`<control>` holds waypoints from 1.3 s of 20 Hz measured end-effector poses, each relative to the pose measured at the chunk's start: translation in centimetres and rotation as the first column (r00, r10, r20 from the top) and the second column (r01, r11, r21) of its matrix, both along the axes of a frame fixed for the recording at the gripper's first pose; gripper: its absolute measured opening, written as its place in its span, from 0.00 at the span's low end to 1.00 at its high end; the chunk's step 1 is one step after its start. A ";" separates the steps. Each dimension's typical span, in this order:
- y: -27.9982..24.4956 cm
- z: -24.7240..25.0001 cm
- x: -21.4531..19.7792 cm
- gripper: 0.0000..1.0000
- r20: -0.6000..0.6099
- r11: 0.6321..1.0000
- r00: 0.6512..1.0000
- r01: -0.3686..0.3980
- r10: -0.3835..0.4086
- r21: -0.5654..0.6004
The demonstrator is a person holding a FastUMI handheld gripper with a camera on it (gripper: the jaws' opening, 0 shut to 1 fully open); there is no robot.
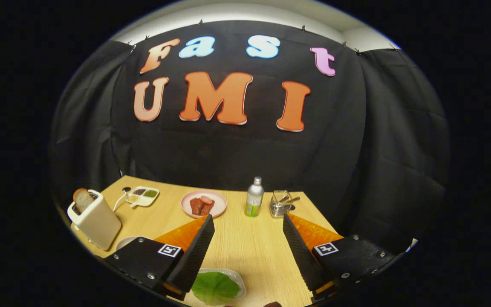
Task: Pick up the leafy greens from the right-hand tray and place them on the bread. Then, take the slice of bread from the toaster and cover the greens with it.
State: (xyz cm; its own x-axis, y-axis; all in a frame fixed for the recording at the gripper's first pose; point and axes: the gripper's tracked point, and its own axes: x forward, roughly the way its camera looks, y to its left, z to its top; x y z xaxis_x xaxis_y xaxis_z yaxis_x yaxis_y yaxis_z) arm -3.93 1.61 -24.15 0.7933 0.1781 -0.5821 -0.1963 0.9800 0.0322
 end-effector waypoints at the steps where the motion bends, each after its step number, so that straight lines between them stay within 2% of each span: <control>1: 0.5 -2.0 -1.0 0.97 -0.059 1.000 0.998 -0.023 0.023 0.001; 3: 1.8 -5.4 -3.7 0.97 -0.179 0.998 0.981 -0.068 0.070 0.015; 5: 3.1 -8.5 -5.8 0.97 -0.292 0.994 0.950 -0.106 0.111 0.033; 9: 4.0 -13.5 -10.4 0.96 -0.487 0.988 0.861 -0.147 0.147 0.039; 17: 5.8 -19.2 -14.6 0.88 -0.698 0.975 0.696 -0.224 0.169 0.012; 20: 6.5 -20.3 -15.0 0.70 -0.723 0.976 0.673 -0.219 0.157 0.007; 22: 6.3 -21.3 -15.6 0.66 -0.750 0.975 0.647 -0.220 0.136 -0.012; 26: 6.4 -21.5 -15.1 0.60 -0.760 0.983 0.641 -0.186 0.110 -0.015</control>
State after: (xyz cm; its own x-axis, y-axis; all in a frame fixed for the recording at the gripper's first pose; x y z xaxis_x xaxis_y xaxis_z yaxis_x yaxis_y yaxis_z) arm -19.04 8.00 -45.67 0.0416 0.1743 -0.9838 -0.2836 0.9462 0.1556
